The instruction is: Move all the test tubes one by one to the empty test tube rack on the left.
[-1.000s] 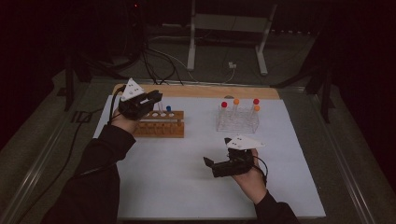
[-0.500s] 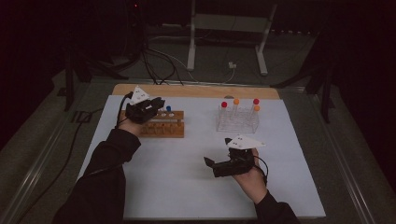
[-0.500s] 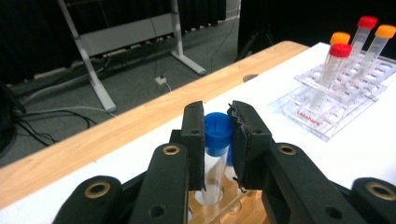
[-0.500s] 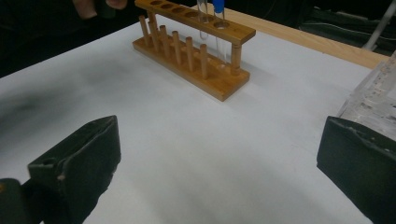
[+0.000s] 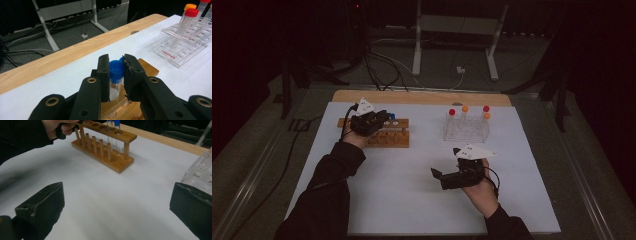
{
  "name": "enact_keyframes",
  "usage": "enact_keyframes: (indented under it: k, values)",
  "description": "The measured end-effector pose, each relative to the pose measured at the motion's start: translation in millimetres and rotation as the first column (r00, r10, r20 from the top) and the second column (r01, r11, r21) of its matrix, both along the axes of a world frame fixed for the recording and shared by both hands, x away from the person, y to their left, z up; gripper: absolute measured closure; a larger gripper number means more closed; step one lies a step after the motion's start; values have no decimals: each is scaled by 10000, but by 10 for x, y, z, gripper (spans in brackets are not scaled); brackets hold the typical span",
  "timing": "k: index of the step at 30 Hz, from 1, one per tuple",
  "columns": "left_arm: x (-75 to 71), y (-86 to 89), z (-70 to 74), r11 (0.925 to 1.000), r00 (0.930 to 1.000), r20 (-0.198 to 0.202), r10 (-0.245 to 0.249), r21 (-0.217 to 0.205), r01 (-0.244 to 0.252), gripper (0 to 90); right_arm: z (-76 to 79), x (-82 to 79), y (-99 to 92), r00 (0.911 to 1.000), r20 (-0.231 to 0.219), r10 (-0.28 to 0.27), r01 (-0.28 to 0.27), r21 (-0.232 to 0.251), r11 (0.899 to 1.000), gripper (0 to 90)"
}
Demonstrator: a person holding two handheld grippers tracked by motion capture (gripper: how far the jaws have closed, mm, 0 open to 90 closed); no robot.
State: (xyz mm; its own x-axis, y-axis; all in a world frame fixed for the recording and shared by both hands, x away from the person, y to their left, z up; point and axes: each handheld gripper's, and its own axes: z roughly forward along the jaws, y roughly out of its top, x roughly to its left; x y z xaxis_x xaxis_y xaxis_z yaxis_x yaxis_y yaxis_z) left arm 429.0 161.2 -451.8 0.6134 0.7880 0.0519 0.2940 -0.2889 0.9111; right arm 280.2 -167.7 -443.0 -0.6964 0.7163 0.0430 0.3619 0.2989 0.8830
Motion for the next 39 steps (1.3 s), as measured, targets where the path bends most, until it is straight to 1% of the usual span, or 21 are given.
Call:
enact_keyframes:
  k: [4,9,16,18,22,26,28,29,30,32,34,36,37,39]
  values:
    - [10,2,-30,10000,9999,-117,18,6,-18,775,0,3,-3,10000,5,-1,1,-3,10000,0]
    - [19,20,-50,9998,9999,-135,55,-176,-57,774,-2,5,-4,10000,-26,-10,10,-19,10000,0]
    - [27,28,-48,9999,9998,-207,26,-103,-28,772,-5,10,-5,10000,-61,15,-15,-25,10000,0]
    - [31,28,-47,9998,9996,-267,44,-168,-49,772,-4,10,-6,10000,-71,20,-20,-3,10000,0]
    - [34,20,-36,9999,9994,-348,11,-99,-15,770,-2,11,-8,10000,-75,19,-19,-3,10000,0]
    - [35,21,-27,9999,9988,-482,-47,-134,41,753,3,12,-12,10000,-57,-4,4,13,10000,0]
    - [16,22,-16,10000,9991,-431,-24,-88,20,692,8,11,-16,10000,-9,4,-4,24,10000,0]
    - [3,31,-1,9999,9990,-443,-46,-142,40,654,9,10,-16,10000,3,9,-9,-3,10000,0]
    - [-13,41,17,9995,9991,-400,-133,-288,122,644,10,10,-19,10000,4,1,-1,-3,10000,0]
    - [-55,57,64,9997,9997,-229,-77,-252,72,558,12,11,-27,10000,-7,-11,11,18,10000,0]
    - [-112,90,128,9985,9997,-161,-193,-506,184,499,22,17,-42,10000,34,-44,44,10,10000,0]
    - [-199,112,198,9972,9992,-24,-400,-629,397,405,56,28,-76,9999,112,-78,78,46,10000,0]
    - [-232,121,220,9965,9986,21,-523,-650,523,381,80,34,-95,9998,168,-139,138,69,9999,0]
    - [-321,142,272,9931,9960,5,-891,-767,888,311,127,50,-134,9993,298,-225,221,140,9997,0]
